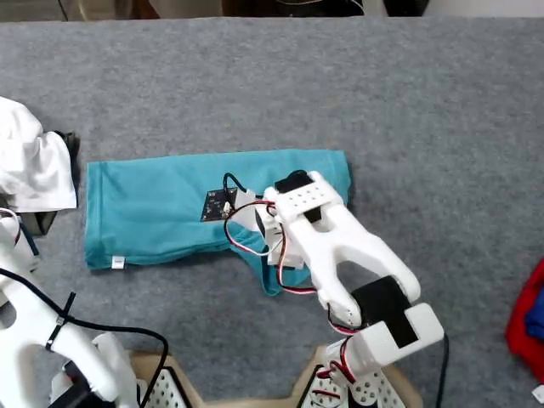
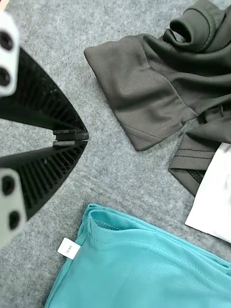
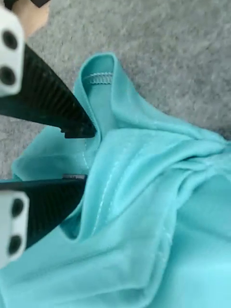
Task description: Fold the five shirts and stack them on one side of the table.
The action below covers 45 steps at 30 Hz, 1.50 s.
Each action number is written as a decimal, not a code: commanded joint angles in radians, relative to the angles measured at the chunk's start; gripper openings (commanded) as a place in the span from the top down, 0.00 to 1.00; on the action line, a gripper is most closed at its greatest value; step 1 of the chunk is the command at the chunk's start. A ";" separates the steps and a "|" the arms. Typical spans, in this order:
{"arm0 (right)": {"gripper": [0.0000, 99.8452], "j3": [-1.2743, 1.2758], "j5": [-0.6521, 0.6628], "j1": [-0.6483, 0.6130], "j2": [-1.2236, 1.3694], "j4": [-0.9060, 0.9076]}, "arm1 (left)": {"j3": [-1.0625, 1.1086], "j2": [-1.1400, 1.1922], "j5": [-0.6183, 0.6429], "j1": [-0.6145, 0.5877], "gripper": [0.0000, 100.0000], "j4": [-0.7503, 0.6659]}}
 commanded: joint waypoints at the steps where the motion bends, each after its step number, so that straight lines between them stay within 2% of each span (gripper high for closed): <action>1: 0.83 -0.005 0.003 -0.005 0.047 -0.020 | -0.051 -0.030 -0.008 -0.009 0.98 -0.005; 5: 0.84 0.002 -0.005 -0.008 0.050 -0.017 | -0.051 -0.030 -0.008 -0.009 0.98 -0.005; 11: 1.00 -0.018 -0.051 -0.005 0.077 -0.011 | -0.052 -0.030 -0.008 -0.009 0.98 -0.005; 17: 1.00 -0.039 -0.118 0.044 0.084 -0.003 | -0.052 -0.030 -0.008 -0.012 0.98 -0.005; 24: 1.00 -0.065 -0.123 0.096 -0.001 0.077 | -0.052 -0.030 -0.009 -0.044 0.98 -0.005; 31: 1.00 -0.219 -0.121 0.180 -0.090 0.137 | -0.057 -0.030 -0.009 -0.043 0.98 -0.005; 37: 1.00 -0.349 -0.118 0.283 -0.074 0.103 | -0.078 -0.030 -0.009 -0.041 0.98 -0.005; 45: 1.00 -0.526 -0.123 0.341 0.096 0.103 | -0.078 -0.030 -0.009 -0.044 0.98 -0.003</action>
